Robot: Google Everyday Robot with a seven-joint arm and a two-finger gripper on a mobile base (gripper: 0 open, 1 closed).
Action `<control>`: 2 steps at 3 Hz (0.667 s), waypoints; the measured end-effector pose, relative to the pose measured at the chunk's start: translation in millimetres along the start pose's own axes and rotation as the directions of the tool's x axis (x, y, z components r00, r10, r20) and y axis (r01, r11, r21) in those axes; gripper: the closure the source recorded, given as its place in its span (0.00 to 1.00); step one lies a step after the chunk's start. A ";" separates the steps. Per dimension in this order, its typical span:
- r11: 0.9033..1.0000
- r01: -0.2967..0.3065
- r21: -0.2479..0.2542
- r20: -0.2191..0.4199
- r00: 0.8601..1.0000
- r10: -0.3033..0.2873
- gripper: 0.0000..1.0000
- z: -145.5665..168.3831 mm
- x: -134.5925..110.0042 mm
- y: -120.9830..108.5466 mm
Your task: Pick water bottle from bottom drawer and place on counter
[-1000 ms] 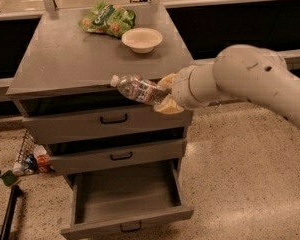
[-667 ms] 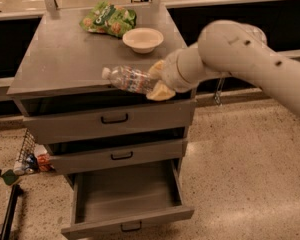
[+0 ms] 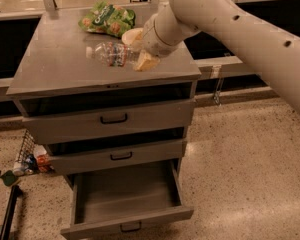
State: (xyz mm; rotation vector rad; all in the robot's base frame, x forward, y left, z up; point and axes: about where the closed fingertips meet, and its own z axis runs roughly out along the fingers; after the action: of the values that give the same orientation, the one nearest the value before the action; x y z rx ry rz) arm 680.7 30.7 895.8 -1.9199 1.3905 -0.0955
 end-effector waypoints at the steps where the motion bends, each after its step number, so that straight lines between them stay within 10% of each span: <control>1: 0.997 0.043 -0.056 0.018 0.999 -0.042 1.00 24.5 -13.7 -26.3; 2: 0.991 0.057 -0.125 0.026 0.998 -0.054 1.00 50.2 -19.1 -45.8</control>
Offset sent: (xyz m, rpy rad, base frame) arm 0.0851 0.0683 0.0027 -0.0937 0.1388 0.1368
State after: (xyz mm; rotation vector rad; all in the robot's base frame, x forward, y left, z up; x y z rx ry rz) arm 732.3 78.9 894.2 -2.0575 1.3562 -0.0130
